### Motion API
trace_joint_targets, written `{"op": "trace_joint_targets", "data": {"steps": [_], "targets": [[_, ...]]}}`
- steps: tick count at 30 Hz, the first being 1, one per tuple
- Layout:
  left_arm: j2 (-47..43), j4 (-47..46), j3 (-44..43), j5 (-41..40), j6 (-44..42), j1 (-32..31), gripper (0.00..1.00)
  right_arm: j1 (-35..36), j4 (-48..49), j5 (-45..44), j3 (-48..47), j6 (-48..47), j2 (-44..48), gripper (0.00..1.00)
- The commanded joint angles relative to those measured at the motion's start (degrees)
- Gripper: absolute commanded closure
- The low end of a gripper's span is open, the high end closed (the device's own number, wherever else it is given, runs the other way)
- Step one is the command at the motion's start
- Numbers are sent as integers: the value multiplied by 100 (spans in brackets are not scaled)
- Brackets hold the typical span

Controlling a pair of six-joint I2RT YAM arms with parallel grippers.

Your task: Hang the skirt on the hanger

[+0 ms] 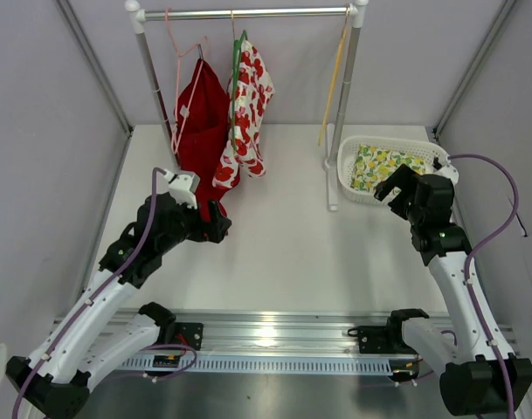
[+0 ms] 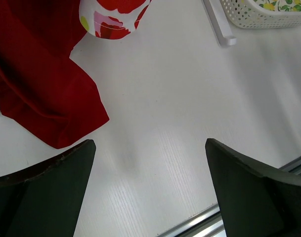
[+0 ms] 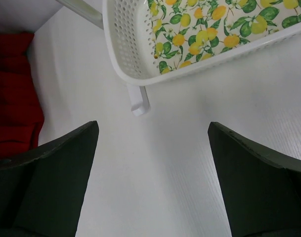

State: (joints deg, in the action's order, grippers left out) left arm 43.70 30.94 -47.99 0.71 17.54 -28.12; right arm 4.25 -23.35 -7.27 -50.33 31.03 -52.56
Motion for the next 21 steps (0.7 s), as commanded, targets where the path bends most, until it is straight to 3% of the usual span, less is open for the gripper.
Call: {"op": "trace_joint_targets", "data": {"steps": [1, 9, 12, 17, 21], "targets": [[-72, -229, -132, 114, -172, 26, 1, -30, -117, -117, -214, -158, 9, 1], [-72, -229, -62, 140, -242, 26, 1, -126, -56, 111, -601, -395, -483, 1], [-46, -255, 8, 175, -251, 26, 1, -354, 50, 76, -1022, -396, -1246, 1], [-64, -343, 88, 228, -207, 26, 1, -847, 111, 437, -2145, -325, -3203, 14], [-81, -387, 149, 272, -207, 26, 0, -935, 138, 340, -2979, -299, -4375, 15]]}}
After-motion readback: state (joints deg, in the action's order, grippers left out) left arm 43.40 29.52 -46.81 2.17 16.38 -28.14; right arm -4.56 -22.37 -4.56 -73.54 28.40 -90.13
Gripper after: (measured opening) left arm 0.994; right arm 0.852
